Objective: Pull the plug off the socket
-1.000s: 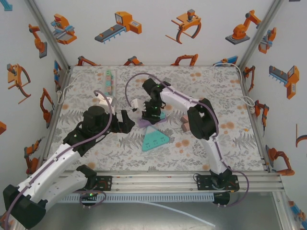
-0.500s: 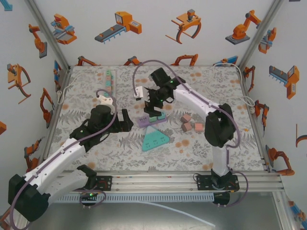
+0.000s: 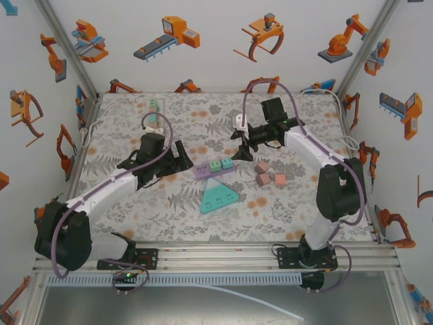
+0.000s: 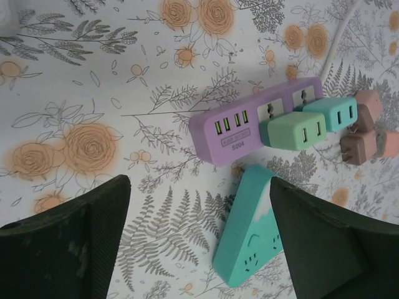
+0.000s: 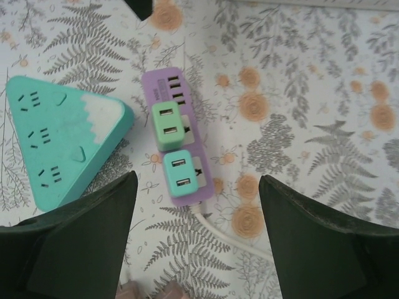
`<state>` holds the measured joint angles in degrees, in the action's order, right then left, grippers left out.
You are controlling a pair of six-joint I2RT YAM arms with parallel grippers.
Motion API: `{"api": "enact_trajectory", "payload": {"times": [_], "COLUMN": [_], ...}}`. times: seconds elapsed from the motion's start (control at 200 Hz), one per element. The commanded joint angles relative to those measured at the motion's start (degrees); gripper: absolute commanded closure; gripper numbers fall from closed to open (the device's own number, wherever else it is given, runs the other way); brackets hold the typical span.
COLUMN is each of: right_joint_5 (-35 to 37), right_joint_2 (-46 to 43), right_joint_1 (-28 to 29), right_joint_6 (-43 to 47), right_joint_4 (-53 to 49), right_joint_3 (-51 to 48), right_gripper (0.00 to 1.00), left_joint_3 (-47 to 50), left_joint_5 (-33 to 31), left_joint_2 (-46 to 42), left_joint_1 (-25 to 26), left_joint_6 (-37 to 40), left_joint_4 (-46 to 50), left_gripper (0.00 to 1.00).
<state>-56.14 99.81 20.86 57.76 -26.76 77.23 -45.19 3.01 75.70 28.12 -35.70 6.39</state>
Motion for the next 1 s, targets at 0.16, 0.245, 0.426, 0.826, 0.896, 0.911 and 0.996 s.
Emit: {"api": "enact_trajectory", "payload": {"times": [0.16,0.245,0.426,0.826,0.896,0.911,0.996], "right_joint_5": [7.24,7.35,6.4,4.77,4.54,4.48,4.55], "right_joint_2": [9.18,11.15,13.07,13.56,13.71,13.72,13.9], "right_joint_1": [3.68,4.61,5.42,5.56,5.52,5.52,5.51], "right_joint_6": [10.69,12.51,13.37,13.43,13.15,13.05,11.29], "right_joint_4": [-12.27,-14.8,-14.84,-16.59,-16.81,-16.79,-16.77], "right_joint_3": [5.64,7.27,7.93,9.44,9.75,9.85,10.84], "right_gripper": [0.39,0.43,0.52,0.75,0.77,0.77,0.79], "left_joint_3": [-3.71,-5.14,-8.02,-10.18,-11.32,-11.53,-12.04], "left_joint_5": [2.7,4.49,7.21,12.37,13.55,13.76,14.74], "left_joint_2": [7.43,10.06,15.73,23.14,24.43,24.72,25.2], "left_joint_1": [-0.74,-0.81,-0.75,-0.39,-0.28,-0.26,0.27], "left_joint_6": [-1.7,-0.94,-2.21,-2.88,-1.76,-1.48,-0.54], "left_joint_4": [-4.78,-4.67,-4.75,-5.75,-4.8,-4.47,-3.34], "left_gripper": [0.32,0.37,0.49,0.55,0.58,0.58,0.59]}}
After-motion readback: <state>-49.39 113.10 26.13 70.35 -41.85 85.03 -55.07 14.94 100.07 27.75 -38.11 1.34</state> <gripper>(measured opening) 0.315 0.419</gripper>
